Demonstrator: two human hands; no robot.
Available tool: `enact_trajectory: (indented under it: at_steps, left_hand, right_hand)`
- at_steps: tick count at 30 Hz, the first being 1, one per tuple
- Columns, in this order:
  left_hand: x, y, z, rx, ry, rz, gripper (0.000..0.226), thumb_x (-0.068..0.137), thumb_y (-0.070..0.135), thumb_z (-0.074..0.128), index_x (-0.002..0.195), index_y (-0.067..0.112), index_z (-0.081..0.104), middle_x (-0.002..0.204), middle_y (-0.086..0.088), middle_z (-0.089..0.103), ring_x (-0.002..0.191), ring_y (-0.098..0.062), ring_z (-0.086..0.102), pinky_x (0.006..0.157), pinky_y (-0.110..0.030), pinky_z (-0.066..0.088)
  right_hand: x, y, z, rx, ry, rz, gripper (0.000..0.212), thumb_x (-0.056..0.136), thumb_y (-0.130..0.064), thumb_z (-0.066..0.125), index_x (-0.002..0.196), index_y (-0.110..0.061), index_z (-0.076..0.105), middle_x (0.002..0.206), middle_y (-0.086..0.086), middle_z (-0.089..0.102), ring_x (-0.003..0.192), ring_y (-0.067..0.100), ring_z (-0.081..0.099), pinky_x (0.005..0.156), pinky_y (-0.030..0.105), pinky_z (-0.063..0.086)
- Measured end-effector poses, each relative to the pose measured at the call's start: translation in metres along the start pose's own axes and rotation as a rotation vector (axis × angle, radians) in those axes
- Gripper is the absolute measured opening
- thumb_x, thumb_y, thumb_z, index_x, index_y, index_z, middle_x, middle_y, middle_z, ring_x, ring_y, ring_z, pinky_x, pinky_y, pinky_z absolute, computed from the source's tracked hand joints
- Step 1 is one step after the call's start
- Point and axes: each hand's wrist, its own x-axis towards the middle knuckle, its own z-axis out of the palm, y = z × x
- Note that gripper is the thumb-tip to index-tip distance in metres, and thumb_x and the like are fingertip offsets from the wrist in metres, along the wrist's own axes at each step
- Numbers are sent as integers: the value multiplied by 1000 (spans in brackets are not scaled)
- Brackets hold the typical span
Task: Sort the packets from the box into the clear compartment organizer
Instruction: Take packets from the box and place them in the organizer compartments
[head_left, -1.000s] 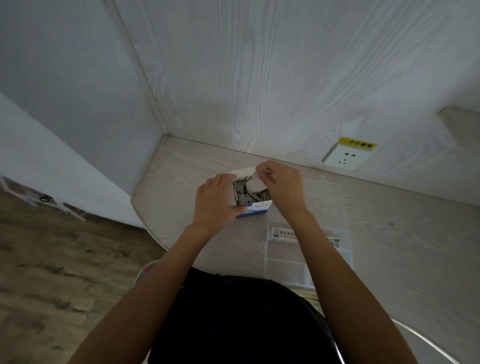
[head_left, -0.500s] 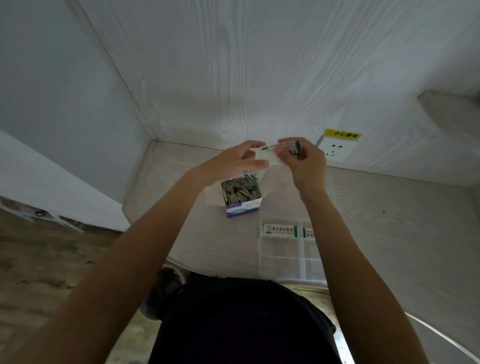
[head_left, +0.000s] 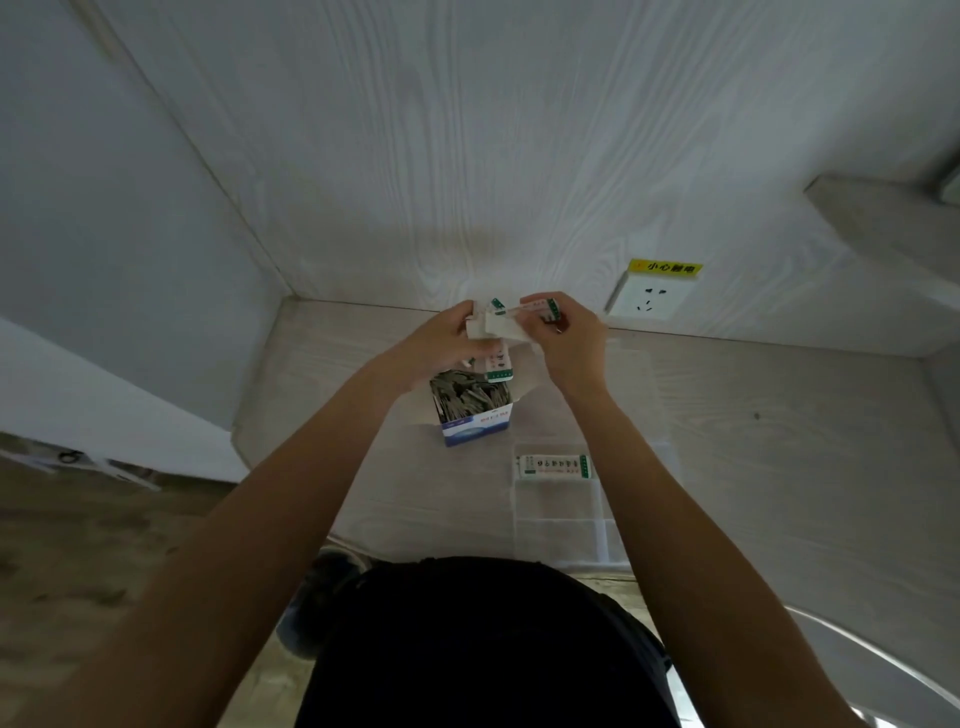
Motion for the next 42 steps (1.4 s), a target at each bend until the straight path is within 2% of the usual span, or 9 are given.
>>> enact_trajectory:
  at_steps: [6,14,20,25,28,31,34,38,42]
  left_hand:
    - [-18,0,11,-431,-9,-89,27,99,27,40,119,10,47,102,-5,60,93,-20,62,72,-29,57]
    - [-43,-12,63,-394,92,-9,26,93,6,50,117,17,52,106,2,64,93,-14,64,73,-25,57]
    - [-54,-33,110,-360,71,62,28,93,1,49,118,12,44,105,0,58,93,-14,58,74,-24,54]
    - [-55,-60,146,-270,188,77,25,89,5,58,105,22,49,104,0,62,95,-16,62,71,-25,53]
    - [-59,-67,164,-266,190,75,28,89,4,57,108,22,49,103,4,63,90,-8,62,68,-20,54]
    - [-63,-78,174,-207,245,78,28,90,3,56,112,17,47,96,9,60,83,-3,61,63,-14,51]
    - [-64,-90,172,-149,364,47,24,89,5,58,107,16,47,93,4,58,83,-11,59,67,-19,53]
    - [-64,-93,162,-174,458,39,25,88,5,58,108,16,48,100,-2,57,84,-10,57,64,-16,53]
    - [-63,-89,152,-150,458,58,23,89,6,56,108,16,48,92,6,56,79,-4,56,65,-15,52]
  right_hand:
    - [-15,-1,-6,-43,-65,-98,16,85,-16,67,101,-12,69,92,-3,67,83,8,63,70,14,50]
    - [-59,9,-35,77,-20,3,23,86,-18,67,107,-22,60,96,-3,65,84,9,64,68,18,53]
    - [-98,23,-70,91,9,180,9,93,-24,56,100,-24,52,91,-1,62,63,10,66,46,27,53]
    - [-123,44,-91,63,51,187,5,94,-20,55,90,-22,57,86,-7,62,67,10,66,53,29,56]
    - [-131,56,-105,95,174,258,9,93,-15,57,85,-18,60,79,-7,64,69,8,63,61,28,55]
    - [-133,69,-134,264,357,367,15,91,-7,57,82,-18,61,73,1,66,60,11,63,56,23,52]
    - [-129,85,-155,99,371,396,13,89,-12,60,80,-21,62,70,-1,66,56,9,58,51,22,46]
    - [-119,96,-144,-238,146,429,11,87,-23,59,81,-18,67,75,-6,65,60,4,51,56,21,38]
    - [-114,97,-126,-428,27,454,17,86,-27,58,86,-14,70,80,2,66,67,14,53,54,23,36]
